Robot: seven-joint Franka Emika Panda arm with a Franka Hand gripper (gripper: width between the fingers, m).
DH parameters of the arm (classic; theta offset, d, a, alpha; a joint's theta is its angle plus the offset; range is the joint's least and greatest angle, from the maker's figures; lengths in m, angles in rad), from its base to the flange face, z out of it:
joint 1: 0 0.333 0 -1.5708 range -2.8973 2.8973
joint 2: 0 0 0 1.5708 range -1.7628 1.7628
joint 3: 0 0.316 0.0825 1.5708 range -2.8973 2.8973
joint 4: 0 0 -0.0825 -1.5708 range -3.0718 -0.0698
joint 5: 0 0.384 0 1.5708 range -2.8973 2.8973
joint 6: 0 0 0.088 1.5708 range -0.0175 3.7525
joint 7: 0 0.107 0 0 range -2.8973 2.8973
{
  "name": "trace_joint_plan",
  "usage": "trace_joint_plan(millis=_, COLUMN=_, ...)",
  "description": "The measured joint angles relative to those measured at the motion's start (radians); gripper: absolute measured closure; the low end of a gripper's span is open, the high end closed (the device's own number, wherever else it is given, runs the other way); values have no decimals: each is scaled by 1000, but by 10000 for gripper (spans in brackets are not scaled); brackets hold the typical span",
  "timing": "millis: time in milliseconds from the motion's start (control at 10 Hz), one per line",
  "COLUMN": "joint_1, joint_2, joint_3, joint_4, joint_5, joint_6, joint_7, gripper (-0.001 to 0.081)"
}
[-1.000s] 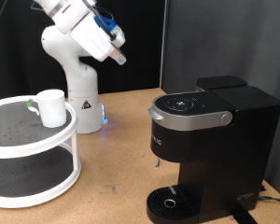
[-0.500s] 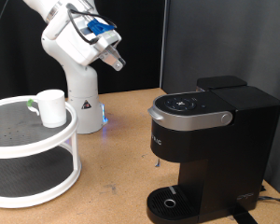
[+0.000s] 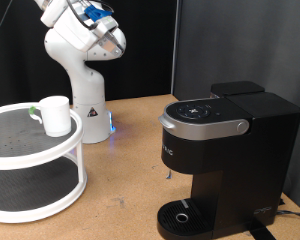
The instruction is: Make a cup of coffee with the keurig machine
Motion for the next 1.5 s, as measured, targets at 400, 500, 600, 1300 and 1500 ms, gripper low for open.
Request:
trace_joint_plan(millis=400, joint_1=1, joint_2=-13, joint_3=24, joint_4=-43, joint_5=136, joint_6=132, joint_7=0, gripper=805)
trace_joint_plan(millis=500, joint_1=1, joint_2=-30, joint_3=33, joint_4=-67, joint_5=159, joint_6=167, joint_7=0, gripper=805)
trace_joint_plan(millis=600, joint_1=0, joint_2=-50, joint_3=33, joint_4=-88, joint_5=163, joint_6=170, joint_7=6, gripper=805)
trace_joint_plan(millis=1300, joint_1=-60, joint_2=-172, joint_3=-44, joint_4=-110, joint_5=-21, joint_6=-105, joint_7=67, gripper=805)
trace_joint_plan(millis=1500, joint_1=-75, joint_2=-183, joint_3=-48, joint_4=-114, joint_5=-24, joint_6=-102, joint_7=67, gripper=805)
